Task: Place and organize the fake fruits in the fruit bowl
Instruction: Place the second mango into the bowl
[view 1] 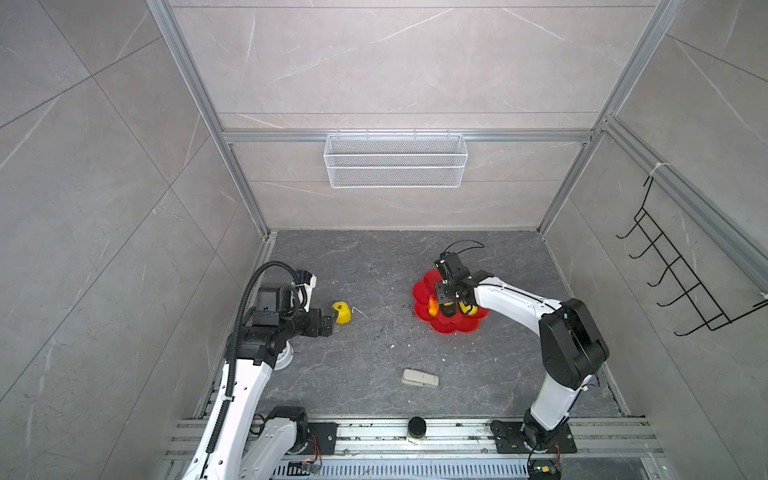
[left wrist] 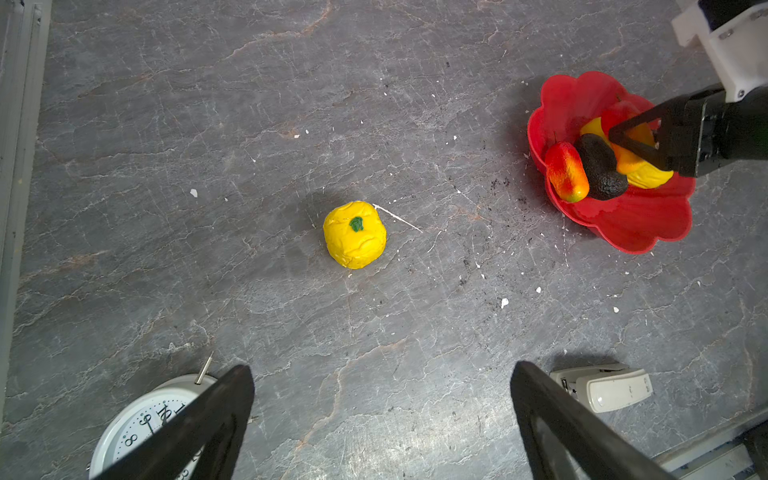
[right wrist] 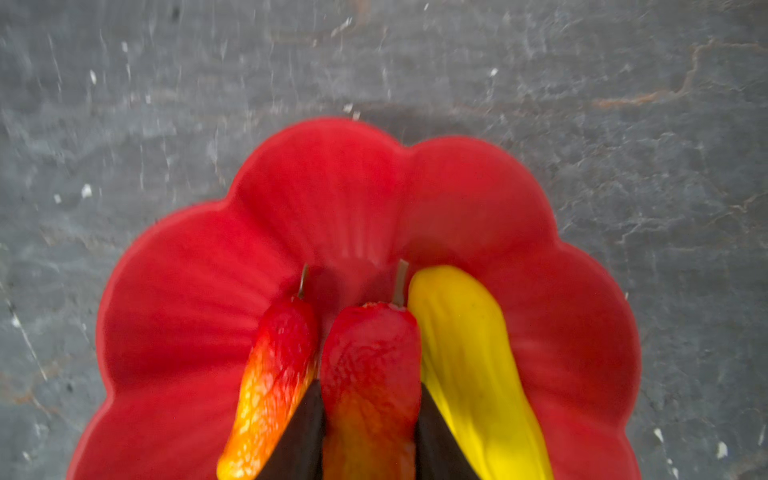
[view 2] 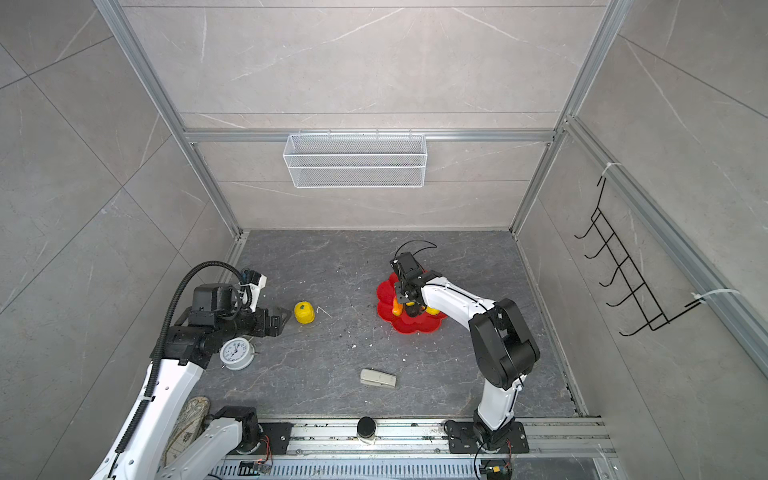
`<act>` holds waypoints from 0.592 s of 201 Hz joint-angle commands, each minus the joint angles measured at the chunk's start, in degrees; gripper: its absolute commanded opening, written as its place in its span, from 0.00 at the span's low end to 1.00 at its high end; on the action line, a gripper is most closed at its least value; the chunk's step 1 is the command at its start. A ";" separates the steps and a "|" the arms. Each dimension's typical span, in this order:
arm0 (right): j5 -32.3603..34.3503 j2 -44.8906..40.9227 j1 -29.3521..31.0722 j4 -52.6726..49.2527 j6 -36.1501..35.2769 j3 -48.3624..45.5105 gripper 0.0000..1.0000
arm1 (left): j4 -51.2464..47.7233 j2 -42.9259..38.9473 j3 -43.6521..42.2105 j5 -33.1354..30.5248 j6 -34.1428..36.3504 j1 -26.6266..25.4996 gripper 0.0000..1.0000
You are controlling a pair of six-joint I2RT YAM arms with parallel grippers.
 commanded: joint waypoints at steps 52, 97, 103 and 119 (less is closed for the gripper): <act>-6.66 4.71 -3.25 12.49 16.02 -0.38 0.23 | 0.31 -0.29 -0.02 0.91 0.52 0.18 1.00; -8.82 7.28 -4.15 17.26 18.66 -0.98 0.29 | 0.32 -0.01 0.14 0.75 0.52 0.18 1.00; -8.68 7.35 -4.14 17.34 18.71 -1.07 0.31 | 0.30 0.02 0.21 0.67 0.58 0.17 1.00; -8.33 7.08 -4.17 17.48 18.38 -1.31 0.40 | 0.34 0.04 0.14 0.60 0.57 0.18 1.00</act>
